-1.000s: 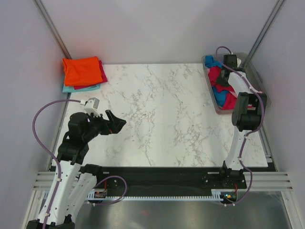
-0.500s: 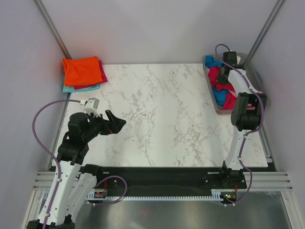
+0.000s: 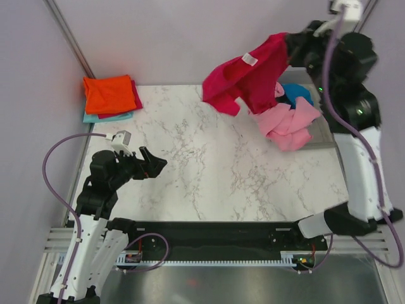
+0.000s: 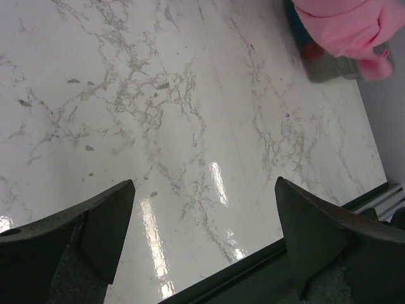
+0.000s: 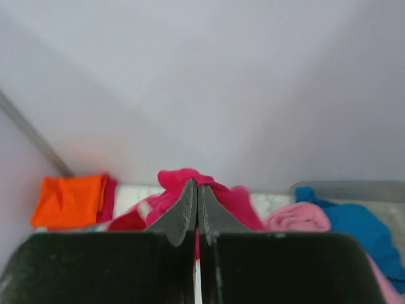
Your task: Fold and stack the t-shirts
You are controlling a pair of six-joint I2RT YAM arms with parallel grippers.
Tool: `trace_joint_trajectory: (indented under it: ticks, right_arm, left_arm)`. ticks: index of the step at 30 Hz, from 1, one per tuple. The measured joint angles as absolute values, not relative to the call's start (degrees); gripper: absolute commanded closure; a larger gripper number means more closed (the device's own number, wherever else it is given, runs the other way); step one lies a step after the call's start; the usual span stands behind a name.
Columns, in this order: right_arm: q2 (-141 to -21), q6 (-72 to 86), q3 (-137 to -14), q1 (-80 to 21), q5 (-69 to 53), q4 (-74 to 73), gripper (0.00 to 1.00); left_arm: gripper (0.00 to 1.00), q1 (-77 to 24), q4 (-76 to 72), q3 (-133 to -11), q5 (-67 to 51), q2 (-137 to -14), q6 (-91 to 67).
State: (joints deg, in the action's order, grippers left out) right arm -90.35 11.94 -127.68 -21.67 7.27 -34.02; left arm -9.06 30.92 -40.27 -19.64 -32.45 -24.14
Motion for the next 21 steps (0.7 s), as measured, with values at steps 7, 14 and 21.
trace_joint_trajectory:
  ticks: [7, 14, 21]
  right_arm:
    - [-67.48, 16.56, -90.43, -18.24, 12.34, -22.74, 0.24]
    - [-76.38, 22.81, -53.6, -18.39, 5.78, -30.33, 0.06]
    - [-64.49, 25.36, -51.79, -20.4, 4.6, -30.76, 0.02]
  left_arm:
    - [0.01, -8.32, 30.98, -40.27, -18.72, -31.0, -24.14]
    - [0.0, -8.05, 31.2, -40.27, -17.56, -31.38, -24.14]
    - [0.0, -8.05, 31.2, -40.27, -17.54, -31.16, -24.14]
